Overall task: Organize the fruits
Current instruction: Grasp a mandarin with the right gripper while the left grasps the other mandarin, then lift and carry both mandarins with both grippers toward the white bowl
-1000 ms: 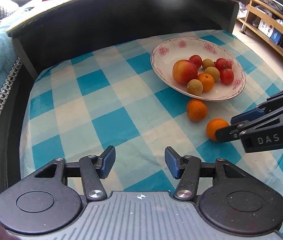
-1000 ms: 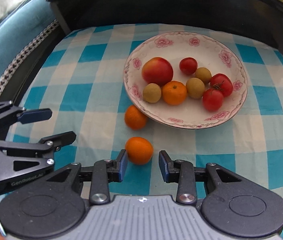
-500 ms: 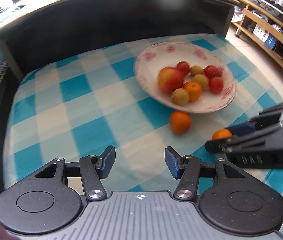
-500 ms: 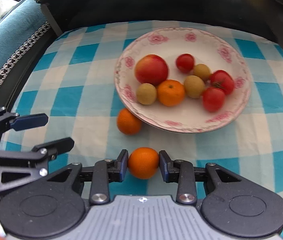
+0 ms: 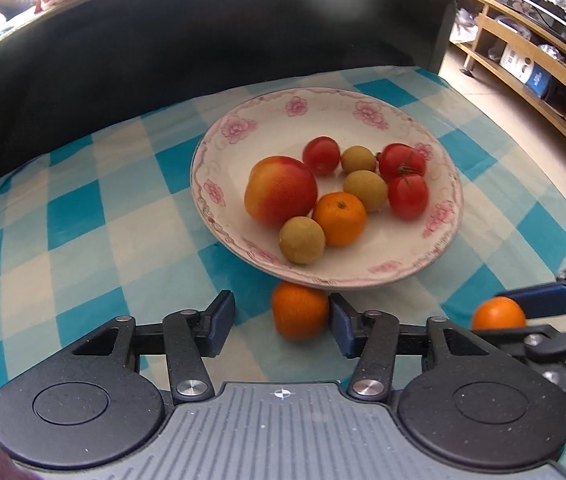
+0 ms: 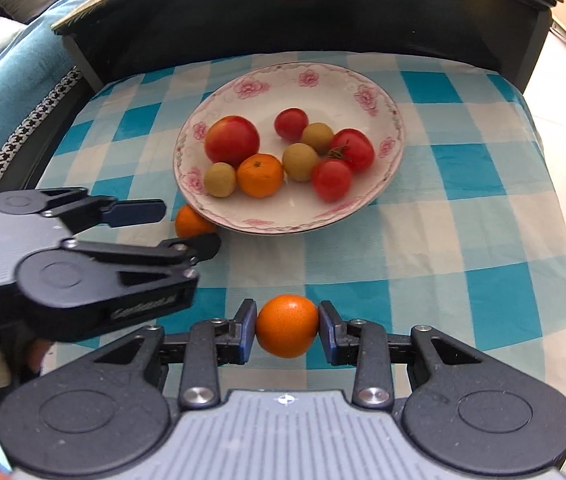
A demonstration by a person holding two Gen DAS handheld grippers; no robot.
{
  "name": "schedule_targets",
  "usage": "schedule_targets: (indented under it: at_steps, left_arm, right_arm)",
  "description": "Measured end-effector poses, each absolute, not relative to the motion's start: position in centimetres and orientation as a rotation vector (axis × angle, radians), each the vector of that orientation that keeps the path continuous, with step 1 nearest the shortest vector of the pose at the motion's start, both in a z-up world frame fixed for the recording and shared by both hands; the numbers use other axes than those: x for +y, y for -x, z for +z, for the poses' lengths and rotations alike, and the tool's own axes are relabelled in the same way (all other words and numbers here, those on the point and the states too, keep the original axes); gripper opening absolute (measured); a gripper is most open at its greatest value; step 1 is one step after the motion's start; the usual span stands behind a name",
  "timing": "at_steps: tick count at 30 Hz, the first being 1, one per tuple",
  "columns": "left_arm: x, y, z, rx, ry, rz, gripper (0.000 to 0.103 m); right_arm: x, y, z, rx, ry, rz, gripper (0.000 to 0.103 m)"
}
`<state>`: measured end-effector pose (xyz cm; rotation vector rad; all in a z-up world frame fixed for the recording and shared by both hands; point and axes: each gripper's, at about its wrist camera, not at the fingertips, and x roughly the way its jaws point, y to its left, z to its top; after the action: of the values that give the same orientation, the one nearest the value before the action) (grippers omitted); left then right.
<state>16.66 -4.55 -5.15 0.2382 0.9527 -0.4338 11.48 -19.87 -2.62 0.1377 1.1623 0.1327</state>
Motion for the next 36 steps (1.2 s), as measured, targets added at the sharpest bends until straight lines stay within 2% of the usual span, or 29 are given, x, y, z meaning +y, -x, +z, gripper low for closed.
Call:
schedule_targets:
  at_steps: [1, 3, 7, 24, 31, 36]
  left_arm:
    - [-4.6, -16.7, -5.2, 0.947, -0.236, -0.433, 0.056]
    - [-4.8, -16.8, -5.1, 0.944, -0.237, -0.438, 0.046]
    - [-4.7, -16.7, -4.9, 0.941, -0.231, -0.447, 0.037]
    - [-2.3, -12.1, -3.6, 0.989, -0.232, -0.460, 0.036]
    - [-2.3, -10.8, -4.5, 1.003, -0.283, -0.453, 0.036]
    - [-2.4, -10.6, -4.8, 0.986, -0.298, -0.455, 0.040]
  right_arm:
    - [-20.0, -11.5, -2.6, 1.162, -0.137, 0.131, 0.035]
    - [-20.2, -11.4, -2.7, 1.162, -0.138, 0.127, 0.035]
    - [-20.7, -11.3, -2.9, 1.165, -0.143, 0.113, 0.035]
    - [-19.9, -9.5, -2.2, 1.145, -0.114, 0.122, 0.035]
    - [-18.8, -8.5, -3.8, 1.193, -0.049, 0.123, 0.035]
    - [-18.2, -8.2, -4.2, 1.191, 0.002, 0.113, 0.035]
